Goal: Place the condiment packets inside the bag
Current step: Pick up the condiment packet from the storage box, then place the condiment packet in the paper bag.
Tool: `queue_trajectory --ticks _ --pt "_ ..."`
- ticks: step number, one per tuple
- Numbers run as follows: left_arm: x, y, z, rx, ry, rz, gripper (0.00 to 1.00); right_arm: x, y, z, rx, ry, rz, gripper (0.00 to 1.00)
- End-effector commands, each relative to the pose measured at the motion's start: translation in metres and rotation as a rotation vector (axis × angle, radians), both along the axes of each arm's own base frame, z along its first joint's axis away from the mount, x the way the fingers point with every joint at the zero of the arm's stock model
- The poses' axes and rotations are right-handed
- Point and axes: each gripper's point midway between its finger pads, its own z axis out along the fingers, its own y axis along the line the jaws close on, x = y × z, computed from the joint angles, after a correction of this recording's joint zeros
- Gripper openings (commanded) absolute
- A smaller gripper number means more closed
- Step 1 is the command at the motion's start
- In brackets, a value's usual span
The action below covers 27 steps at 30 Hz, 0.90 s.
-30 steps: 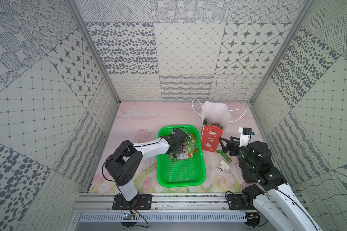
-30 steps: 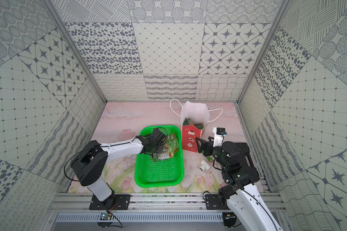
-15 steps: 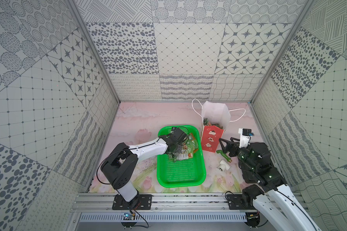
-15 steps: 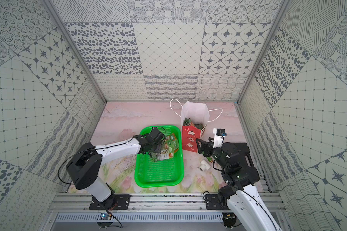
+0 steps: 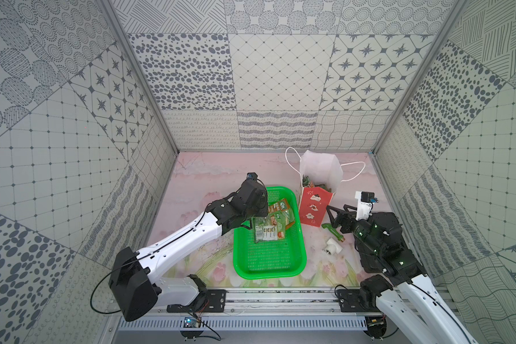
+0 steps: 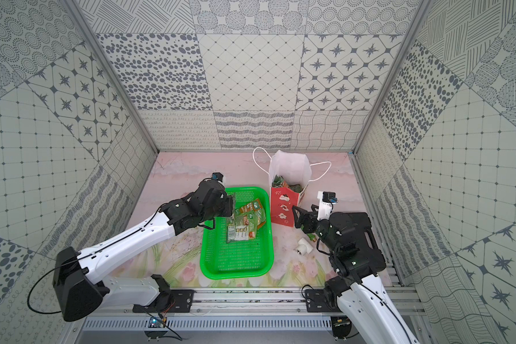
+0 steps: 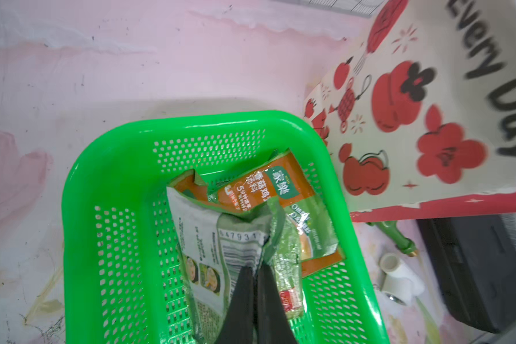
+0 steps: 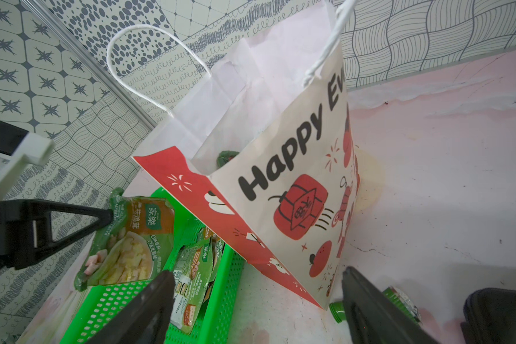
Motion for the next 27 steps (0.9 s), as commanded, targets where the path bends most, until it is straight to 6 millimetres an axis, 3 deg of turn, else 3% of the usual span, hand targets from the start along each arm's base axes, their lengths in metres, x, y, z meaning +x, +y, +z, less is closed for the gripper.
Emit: queue_trajectory --ticks 1,9,15,23,27 --pt "-0.007 -0.019 0.052 -0.12 -0.044 -0.087 0.0 0.002 -0.002 0.007 0.004 -0.047 -0.013 0.9" --pt "-0.011 -0.065 0.136 -0.324 -0.12 -0.239 0.0 0.0 -0.005 0.008 0.005 -0.055 -0.023 0.91" --pt "-0.018 -0.085 0.196 -0.421 -0.232 -0.313 0.0 0.0 -0.006 0.009 0.004 -0.054 -0.026 0.97" --pt "-0.024 -0.114 0.244 -0.517 -0.309 -0.41 0.0 -0.002 -0.006 0.009 0.003 -0.058 -0.022 0.97" --pt "-0.013 -0.136 0.252 -0.519 -0.316 -0.457 0.0 -0.002 -0.005 0.009 0.004 -0.058 -0.02 0.97"
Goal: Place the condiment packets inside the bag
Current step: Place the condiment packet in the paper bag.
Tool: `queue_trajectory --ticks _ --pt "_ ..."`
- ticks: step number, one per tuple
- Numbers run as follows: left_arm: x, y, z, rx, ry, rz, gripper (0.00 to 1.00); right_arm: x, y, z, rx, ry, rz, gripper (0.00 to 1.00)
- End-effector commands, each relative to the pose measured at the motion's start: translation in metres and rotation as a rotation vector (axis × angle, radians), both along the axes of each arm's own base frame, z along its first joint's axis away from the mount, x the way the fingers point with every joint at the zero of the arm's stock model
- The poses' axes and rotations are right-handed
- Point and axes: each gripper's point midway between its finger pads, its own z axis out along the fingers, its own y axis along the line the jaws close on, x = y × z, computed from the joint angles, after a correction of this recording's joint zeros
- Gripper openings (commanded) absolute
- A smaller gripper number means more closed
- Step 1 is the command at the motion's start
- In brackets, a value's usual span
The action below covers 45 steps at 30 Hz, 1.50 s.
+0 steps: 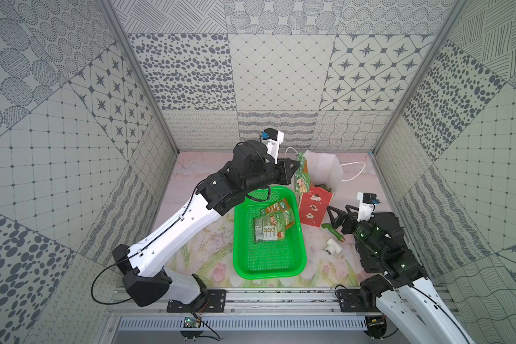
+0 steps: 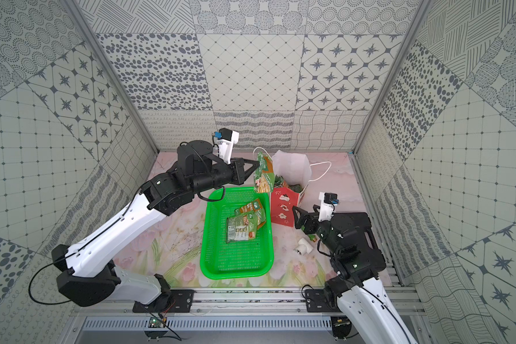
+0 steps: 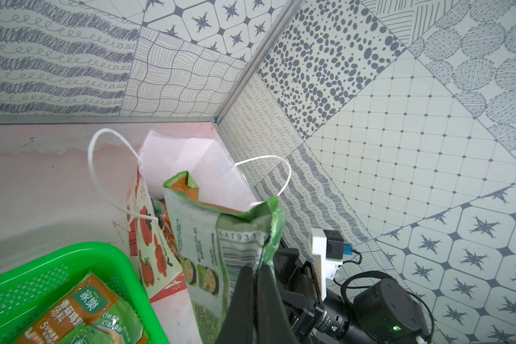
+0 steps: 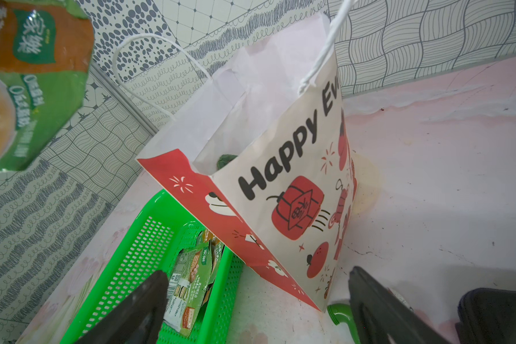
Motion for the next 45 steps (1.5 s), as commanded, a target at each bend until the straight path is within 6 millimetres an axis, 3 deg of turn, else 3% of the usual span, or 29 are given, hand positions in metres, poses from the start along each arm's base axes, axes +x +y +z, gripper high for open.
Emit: queue_trajectory --ticks 1,7,12,17,19,22,24,26,34,38,45 --pt "0.004 -0.034 0.034 -0.071 -0.088 -0.112 0.0 0.001 -0.002 0.006 0.002 -0.035 -0.007 0.97" --pt "0.036 -0.077 0.015 -0.008 -0.066 -0.152 0.0 0.0 -0.002 0.006 0.0 -0.036 -0.006 0.97" --pt "0.073 -0.095 -0.018 0.119 -0.066 -0.091 0.0 0.0 -0.001 0.006 0.001 -0.036 -0.003 0.97" --pt "0.087 -0.109 -0.056 0.2 -0.011 -0.097 0.0 -0.001 0.0 0.007 0.002 -0.039 0.003 0.97" --pt "0.086 -0.113 -0.069 0.222 0.029 -0.118 0.1 -0.001 0.0 0.007 0.003 -0.039 0.004 0.97" --pt "0.078 -0.115 -0.075 0.24 0.072 -0.159 0.47 -0.001 0.0 0.006 0.001 -0.036 0.007 0.97" --pt "0.072 -0.109 -0.069 0.244 0.079 -0.165 0.59 -0.001 0.001 0.006 0.002 -0.035 0.011 0.97" --pt "0.064 -0.103 -0.062 0.245 0.085 -0.171 0.65 -0.001 0.002 0.006 0.002 -0.038 0.015 0.97" --pt "0.026 -0.064 -0.041 0.24 0.073 -0.173 0.74 -0.003 0.009 0.01 0.017 -0.055 0.061 0.97" --pt "0.011 -0.032 -0.051 0.261 0.054 -0.113 0.8 -0.005 0.015 0.012 0.028 -0.065 0.096 0.97" --pt "-0.002 0.031 -0.098 0.325 0.022 0.072 0.9 -0.006 0.031 0.011 0.04 -0.065 0.175 0.96"
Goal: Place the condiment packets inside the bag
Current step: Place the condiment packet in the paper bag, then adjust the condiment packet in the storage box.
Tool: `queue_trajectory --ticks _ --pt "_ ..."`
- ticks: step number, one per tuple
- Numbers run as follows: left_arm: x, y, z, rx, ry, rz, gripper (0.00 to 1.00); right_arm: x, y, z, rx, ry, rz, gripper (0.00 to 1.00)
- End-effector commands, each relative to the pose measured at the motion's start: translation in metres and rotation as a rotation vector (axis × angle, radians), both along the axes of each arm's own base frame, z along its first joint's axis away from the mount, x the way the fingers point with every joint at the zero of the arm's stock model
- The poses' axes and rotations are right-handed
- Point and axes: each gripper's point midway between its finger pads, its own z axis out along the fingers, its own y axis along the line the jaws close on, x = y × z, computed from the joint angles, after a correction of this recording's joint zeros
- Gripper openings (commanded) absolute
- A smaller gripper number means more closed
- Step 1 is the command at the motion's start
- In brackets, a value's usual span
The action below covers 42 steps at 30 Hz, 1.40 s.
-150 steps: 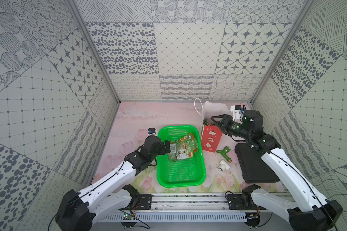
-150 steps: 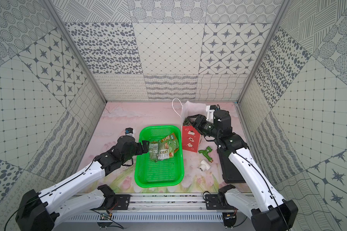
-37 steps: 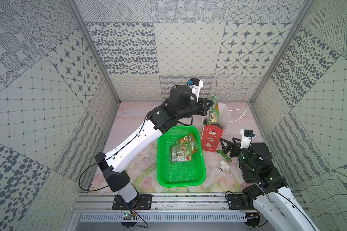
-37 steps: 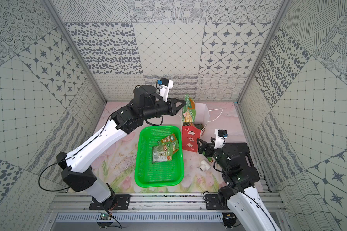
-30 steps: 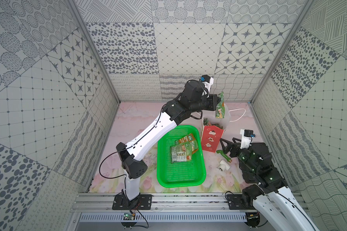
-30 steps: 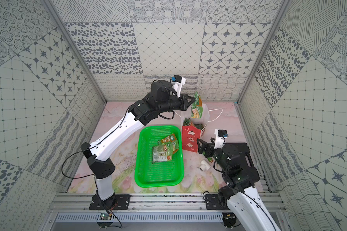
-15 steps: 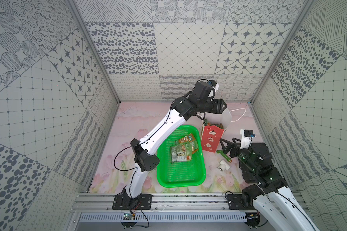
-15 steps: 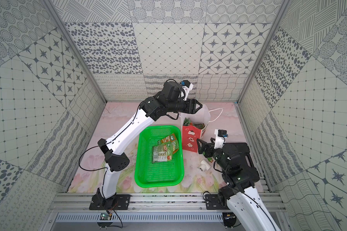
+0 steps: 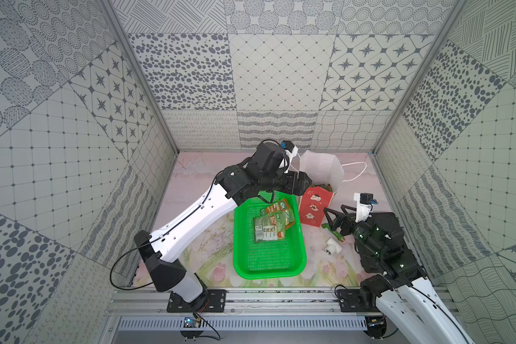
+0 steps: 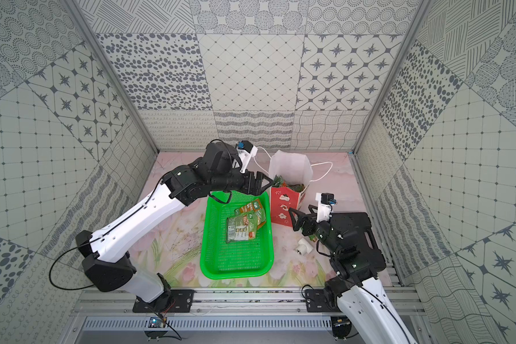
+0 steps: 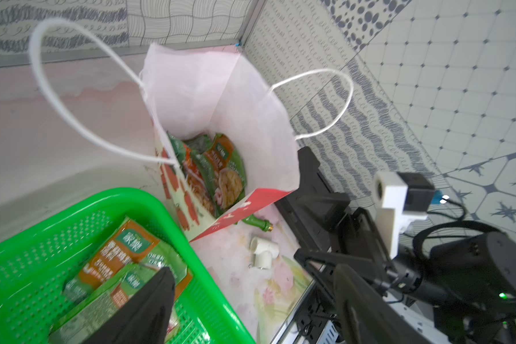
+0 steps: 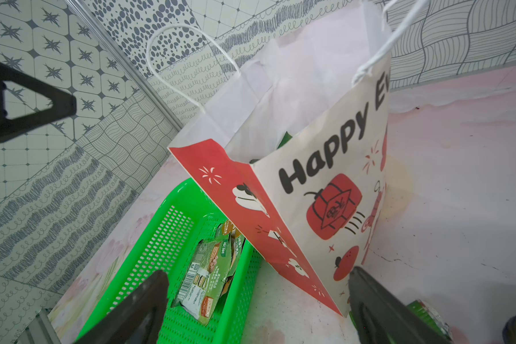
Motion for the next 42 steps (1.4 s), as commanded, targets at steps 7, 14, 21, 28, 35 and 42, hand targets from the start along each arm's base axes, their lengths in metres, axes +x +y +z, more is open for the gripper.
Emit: queue_trajectory --ticks 7,14,21,28,35,42 --pt "-0.006 0.082 -0.078 0.1 -0.117 0.274 0.94 -0.004 0.048 0.002 -0.03 -0.023 0.195 0.9" --pt "-0.009 0.13 -0.149 0.221 -0.104 0.41 0.95 -0.008 0.091 -0.008 -0.205 0.026 0.258 0.85" --pt "0.0 0.165 -0.185 0.201 -0.06 0.502 0.96 -0.007 0.125 -0.044 -0.323 0.195 0.269 0.81" --pt "-0.001 0.177 -0.191 0.154 -0.034 0.54 0.97 -0.02 0.145 -0.078 -0.358 0.378 0.204 0.81" --pt "-0.003 0.18 -0.186 0.142 -0.041 0.547 0.96 -0.021 0.161 -0.105 -0.365 0.476 0.137 0.76" --pt "-0.005 0.184 -0.182 0.135 -0.051 0.559 0.97 -0.016 0.178 -0.121 -0.387 0.504 0.058 0.76"
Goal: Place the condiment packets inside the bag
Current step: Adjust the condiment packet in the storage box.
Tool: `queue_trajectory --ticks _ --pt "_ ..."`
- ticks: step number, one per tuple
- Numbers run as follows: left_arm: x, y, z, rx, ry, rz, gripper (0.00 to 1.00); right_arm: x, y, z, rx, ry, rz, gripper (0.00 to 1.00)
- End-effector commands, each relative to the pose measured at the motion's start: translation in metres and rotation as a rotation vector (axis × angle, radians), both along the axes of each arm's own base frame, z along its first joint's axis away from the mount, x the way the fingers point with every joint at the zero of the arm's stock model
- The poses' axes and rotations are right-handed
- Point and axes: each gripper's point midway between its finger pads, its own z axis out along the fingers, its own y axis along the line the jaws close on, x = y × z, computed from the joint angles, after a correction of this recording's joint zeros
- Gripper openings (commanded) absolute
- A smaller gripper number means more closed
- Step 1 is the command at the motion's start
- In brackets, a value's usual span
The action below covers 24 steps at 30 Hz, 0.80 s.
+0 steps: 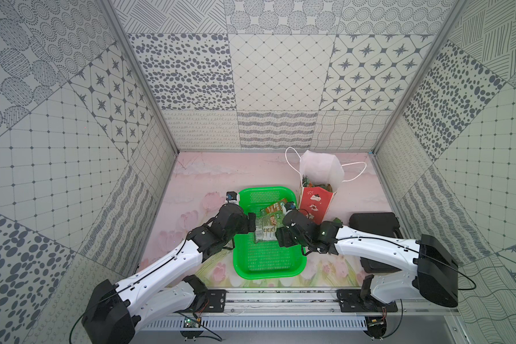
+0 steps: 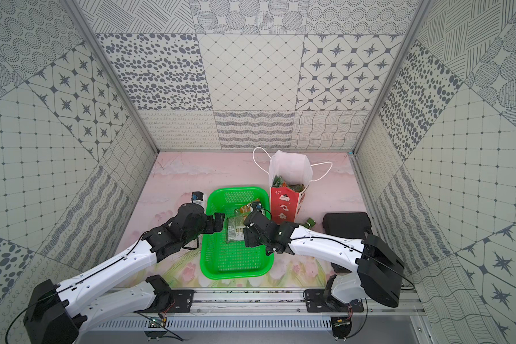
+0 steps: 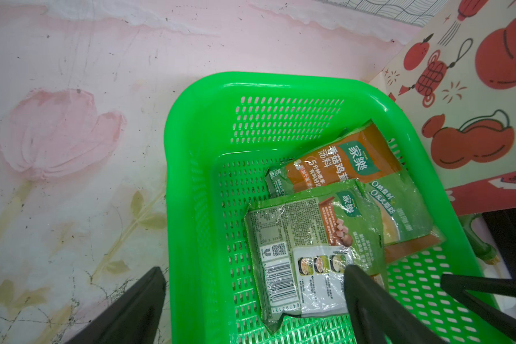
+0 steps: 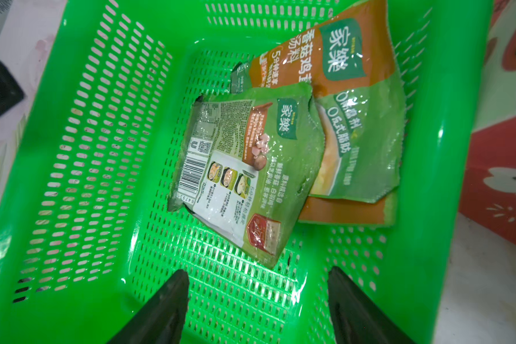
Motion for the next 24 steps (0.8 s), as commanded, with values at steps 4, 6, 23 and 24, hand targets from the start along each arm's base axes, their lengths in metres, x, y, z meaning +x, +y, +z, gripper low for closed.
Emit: queue_trajectory --ticks 4,6,23,24 --pt "0.005 0.002 0.016 -0.042 -0.059 0.027 0.97 0.015 0.011 -0.01 -0.034 -0.015 -0.148 0.76" --pt "0.004 0.003 0.017 -0.045 -0.064 0.03 0.97 0.016 0.014 -0.021 -0.055 -0.006 -0.17 0.76" --pt "0.001 0.004 0.02 -0.054 -0.07 0.029 0.97 0.022 0.05 -0.023 0.044 -0.017 -0.145 0.57" --pt "0.002 0.005 0.021 -0.057 -0.071 0.032 0.97 0.022 0.053 -0.02 0.06 -0.019 -0.136 0.57"
